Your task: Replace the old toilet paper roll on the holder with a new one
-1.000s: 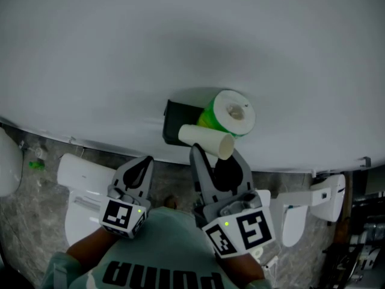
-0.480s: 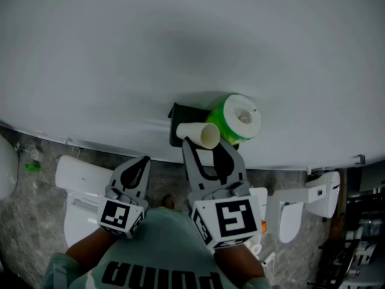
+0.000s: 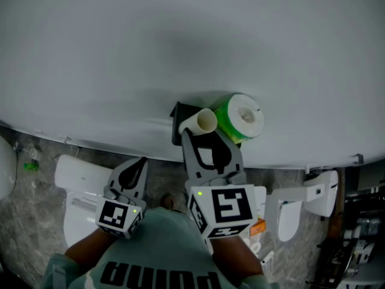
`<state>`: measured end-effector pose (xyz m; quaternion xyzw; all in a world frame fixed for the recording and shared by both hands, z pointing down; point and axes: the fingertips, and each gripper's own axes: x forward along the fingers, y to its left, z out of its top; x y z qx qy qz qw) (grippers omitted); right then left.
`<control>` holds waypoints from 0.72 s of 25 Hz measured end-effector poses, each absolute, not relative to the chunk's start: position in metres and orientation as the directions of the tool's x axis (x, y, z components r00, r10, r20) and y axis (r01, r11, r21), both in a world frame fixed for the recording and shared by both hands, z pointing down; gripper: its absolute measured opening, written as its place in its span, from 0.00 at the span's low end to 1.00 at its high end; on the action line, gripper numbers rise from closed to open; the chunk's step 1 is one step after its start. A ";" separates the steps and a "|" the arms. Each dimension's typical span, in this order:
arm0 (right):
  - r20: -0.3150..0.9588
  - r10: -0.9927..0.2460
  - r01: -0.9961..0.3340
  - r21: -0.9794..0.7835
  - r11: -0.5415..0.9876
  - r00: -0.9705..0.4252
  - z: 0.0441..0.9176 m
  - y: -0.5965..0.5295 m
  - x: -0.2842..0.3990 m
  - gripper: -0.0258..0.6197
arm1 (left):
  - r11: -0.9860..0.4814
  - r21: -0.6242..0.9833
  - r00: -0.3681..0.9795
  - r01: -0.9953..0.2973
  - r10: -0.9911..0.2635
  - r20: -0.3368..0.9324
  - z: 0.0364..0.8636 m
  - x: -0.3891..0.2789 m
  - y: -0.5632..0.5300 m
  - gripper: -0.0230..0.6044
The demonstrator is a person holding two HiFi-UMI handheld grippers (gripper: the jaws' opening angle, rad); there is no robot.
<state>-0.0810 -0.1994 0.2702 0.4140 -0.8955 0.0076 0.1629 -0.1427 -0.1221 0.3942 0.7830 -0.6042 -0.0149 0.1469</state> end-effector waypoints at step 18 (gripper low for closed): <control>0.258 -0.746 -0.752 0.099 0.652 -0.613 0.269 -0.202 -0.080 0.30 | -0.225 0.232 0.262 -0.946 -0.954 0.143 0.387 -0.141 -0.123 0.04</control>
